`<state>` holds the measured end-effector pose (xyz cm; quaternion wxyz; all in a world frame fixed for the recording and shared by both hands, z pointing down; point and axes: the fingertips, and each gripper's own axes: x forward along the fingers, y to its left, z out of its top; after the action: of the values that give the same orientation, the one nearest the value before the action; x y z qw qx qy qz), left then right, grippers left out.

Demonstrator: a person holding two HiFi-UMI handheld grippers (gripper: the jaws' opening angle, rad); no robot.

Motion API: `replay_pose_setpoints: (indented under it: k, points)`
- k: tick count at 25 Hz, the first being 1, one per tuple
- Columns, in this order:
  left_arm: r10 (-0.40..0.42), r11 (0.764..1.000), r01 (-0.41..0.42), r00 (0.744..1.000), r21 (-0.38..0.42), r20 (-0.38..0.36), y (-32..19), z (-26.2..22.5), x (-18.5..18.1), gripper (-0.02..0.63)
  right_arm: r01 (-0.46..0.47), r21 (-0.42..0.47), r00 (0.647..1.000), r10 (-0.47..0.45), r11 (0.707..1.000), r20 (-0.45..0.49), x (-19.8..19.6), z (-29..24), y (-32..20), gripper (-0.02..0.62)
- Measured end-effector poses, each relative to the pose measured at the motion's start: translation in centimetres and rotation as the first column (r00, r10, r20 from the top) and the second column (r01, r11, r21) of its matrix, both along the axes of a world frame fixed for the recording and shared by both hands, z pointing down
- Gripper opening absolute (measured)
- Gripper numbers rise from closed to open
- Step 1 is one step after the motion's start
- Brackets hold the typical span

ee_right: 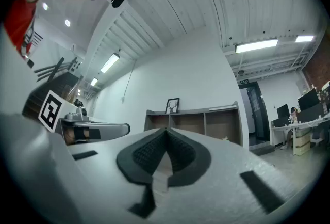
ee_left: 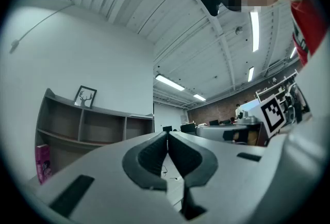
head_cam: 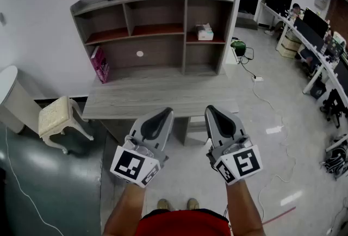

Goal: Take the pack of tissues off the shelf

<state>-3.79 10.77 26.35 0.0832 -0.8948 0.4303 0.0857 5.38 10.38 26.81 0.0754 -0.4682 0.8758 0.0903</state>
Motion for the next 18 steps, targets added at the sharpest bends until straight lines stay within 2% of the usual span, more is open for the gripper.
replay_pose_setpoints:
  k: [10,16,18]
  points:
    - [-0.002,1.000,0.002,1.000,0.002,-0.012,-0.1,-0.2,-1.0,0.011,0.003,0.017,1.000,-0.003,1.000,-0.030,-1.5,-0.2,0.2,0.005]
    - [-0.002,1.000,0.002,1.000,0.004,-0.019,-0.5,0.0,-3.9,0.011,-0.030,0.009,0.999,0.030,1.000,-0.019,-3.4,-0.2,-0.6,0.008]
    - [0.000,1.000,0.000,1.000,0.003,-0.021,-0.7,0.0,-5.1,0.011,-0.050,0.000,0.999,0.050,0.999,-0.022,-4.2,0.0,-1.0,0.062]
